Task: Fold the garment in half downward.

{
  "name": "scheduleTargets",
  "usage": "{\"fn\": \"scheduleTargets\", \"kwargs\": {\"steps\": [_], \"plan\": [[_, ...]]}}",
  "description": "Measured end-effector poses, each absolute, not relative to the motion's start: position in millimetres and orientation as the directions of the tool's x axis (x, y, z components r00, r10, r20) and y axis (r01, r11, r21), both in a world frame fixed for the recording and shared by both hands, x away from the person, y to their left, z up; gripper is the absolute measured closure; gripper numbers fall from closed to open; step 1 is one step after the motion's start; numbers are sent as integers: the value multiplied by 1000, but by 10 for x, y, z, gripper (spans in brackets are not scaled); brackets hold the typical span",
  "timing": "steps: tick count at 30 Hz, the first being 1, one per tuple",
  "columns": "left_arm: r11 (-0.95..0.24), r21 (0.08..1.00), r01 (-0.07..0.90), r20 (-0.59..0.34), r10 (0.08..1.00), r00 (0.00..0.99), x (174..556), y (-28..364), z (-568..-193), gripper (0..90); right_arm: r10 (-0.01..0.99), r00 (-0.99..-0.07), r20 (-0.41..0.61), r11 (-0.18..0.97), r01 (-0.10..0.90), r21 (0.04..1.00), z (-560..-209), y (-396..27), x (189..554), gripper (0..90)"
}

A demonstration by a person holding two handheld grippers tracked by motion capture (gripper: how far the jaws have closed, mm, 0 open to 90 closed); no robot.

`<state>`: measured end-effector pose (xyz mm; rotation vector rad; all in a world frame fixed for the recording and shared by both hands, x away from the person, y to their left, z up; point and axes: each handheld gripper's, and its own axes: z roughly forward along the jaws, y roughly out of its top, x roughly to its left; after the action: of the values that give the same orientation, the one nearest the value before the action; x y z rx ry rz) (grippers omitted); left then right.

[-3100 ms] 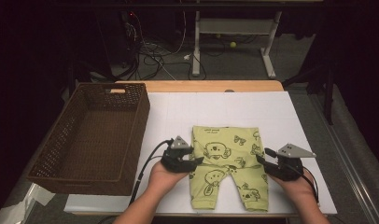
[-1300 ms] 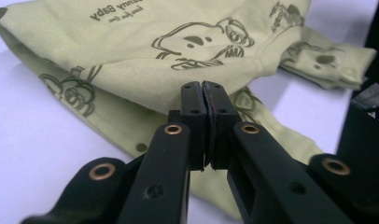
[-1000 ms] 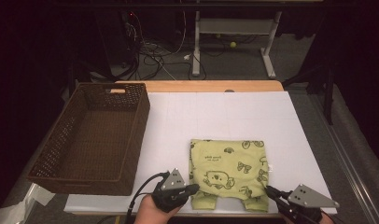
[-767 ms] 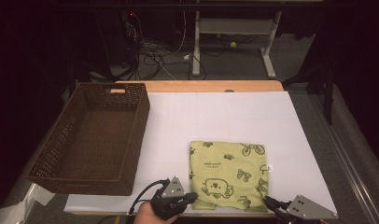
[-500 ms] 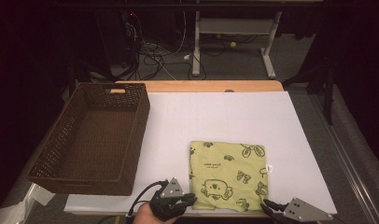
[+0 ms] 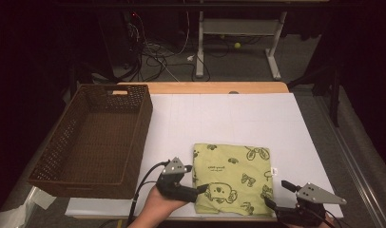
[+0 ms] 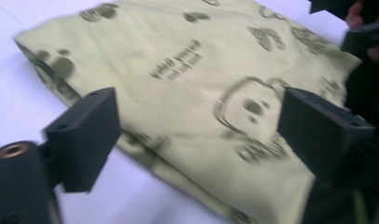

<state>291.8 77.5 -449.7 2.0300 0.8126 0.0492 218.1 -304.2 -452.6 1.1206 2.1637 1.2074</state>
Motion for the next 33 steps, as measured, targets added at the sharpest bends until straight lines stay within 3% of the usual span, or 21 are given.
{"fn": "scheduleTargets", "kwargs": {"steps": [3,10,13,17,19,24,27,30,32,33], "plan": [[-363,735,573,-279,608,744,3075,763,-4553,0,829,-558,42,267,460,847,-4544,-3050,2306,3],[-304,732,610,-299,661,688,3441,761,-4480,0,864,-503,38,250,493,834,-4490,-3053,2761,5],[-276,733,622,-298,692,657,3608,739,-4450,77,874,-486,16,258,492,832,-4461,-3033,2965,54],[-238,722,650,-315,723,615,3834,705,-4454,264,890,-456,31,247,536,807,-4442,-3050,3223,204],[-246,697,674,-310,744,592,3943,680,-4503,316,898,-434,67,220,576,787,-4443,-3062,3374,352],[-322,634,703,-299,736,607,3982,643,-4659,430,904,-425,40,264,630,730,-4552,-3010,3595,472],[-345,657,670,-260,731,631,3903,631,-4702,543,899,-436,40,285,651,703,-4630,-2983,3599,538],[-334,668,665,-267,726,633,3853,637,-4735,728,889,-458,20,307,628,716,-4646,-2957,3532,695],[-336,678,654,-259,723,640,3831,633,-4745,794,879,-476,23,315,617,721,-4654,-2933,3502,826],[-343,683,645,-245,725,644,3829,625,-4739,805,877,-480,4,329,606,725,-4648,-2914,3492,844]]}}
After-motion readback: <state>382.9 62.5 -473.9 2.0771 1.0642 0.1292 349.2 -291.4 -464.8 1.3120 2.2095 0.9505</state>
